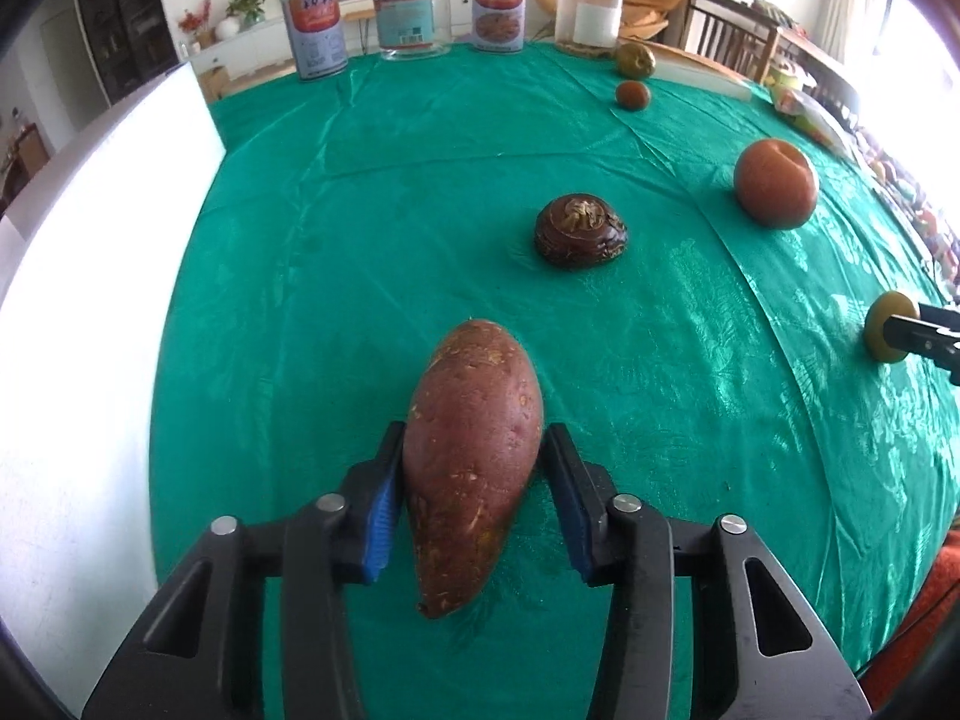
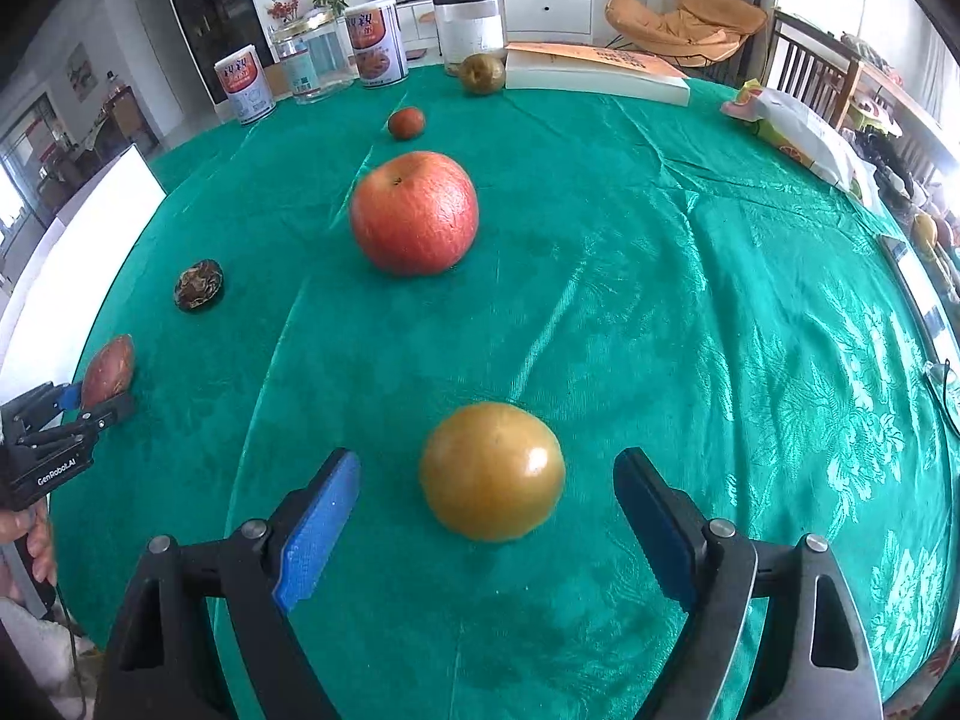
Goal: Organize fruits
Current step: 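Carry the sweet potato and pear over the white box with both tools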
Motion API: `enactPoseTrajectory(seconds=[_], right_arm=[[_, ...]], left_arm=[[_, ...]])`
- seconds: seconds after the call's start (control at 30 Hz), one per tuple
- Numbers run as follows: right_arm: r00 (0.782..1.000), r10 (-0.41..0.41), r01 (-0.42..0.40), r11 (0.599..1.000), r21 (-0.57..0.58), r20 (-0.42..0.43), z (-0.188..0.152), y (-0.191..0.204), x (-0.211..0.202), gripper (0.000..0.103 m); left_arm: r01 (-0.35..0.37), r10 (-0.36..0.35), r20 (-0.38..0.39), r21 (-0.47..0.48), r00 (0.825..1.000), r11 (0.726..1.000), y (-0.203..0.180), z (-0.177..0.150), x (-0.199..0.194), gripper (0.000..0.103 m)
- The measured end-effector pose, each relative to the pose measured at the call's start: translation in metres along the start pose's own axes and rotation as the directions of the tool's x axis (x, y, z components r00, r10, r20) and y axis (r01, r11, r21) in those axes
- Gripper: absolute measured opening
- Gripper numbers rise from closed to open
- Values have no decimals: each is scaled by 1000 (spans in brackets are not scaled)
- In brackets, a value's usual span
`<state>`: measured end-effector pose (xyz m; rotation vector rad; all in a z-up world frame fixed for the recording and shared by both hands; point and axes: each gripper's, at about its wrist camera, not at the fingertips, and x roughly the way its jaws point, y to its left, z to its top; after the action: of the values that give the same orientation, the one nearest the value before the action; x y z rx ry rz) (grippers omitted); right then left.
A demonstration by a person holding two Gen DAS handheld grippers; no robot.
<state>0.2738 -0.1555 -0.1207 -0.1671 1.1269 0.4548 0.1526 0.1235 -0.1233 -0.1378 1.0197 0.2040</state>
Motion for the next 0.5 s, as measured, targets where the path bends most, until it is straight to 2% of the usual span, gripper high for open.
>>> enactPoseTrajectory(seconds=[0.03,0.13,0.2,0.23,0.3,0.4,0.43,0.47,0.5], right_arm=[[1000,13,-13,1000,25,-23,0,-3,3,52],[1000,14,-13,999,47,-27,-4,-6,-3,51],[998,63,-62,995,75,-12,-9,-4,-13,51],[992,126,-125,987,104,1,-11,-2,-21,51],[962,273,-275,952,138,30,-11,13,-36,51],[903,429,-431,900,73,41,-4,70,-58,51],[881,471,-472,881,36,36,0,95,-65,51],[859,511,-511,859,-5,27,3,122,-72,51],[836,549,-548,835,-48,14,7,151,-78,51]], left_arm=[[2,-2,0,-9,1000,1000,3,-1,-1,40],[65,-64,24,-57,998,996,11,-10,-16,40],[184,-181,38,-108,983,977,18,-20,-41,40],[261,-257,46,-133,965,956,21,-25,-57,40],[384,-379,63,-166,923,908,26,-36,-91,40],[502,-487,121,-214,865,838,49,-43,-142,40],[516,-493,151,-232,857,825,60,-44,-158,40],[514,-481,183,-250,857,821,75,-45,-173,40],[497,-452,214,-271,866,824,92,-44,-186,40]])
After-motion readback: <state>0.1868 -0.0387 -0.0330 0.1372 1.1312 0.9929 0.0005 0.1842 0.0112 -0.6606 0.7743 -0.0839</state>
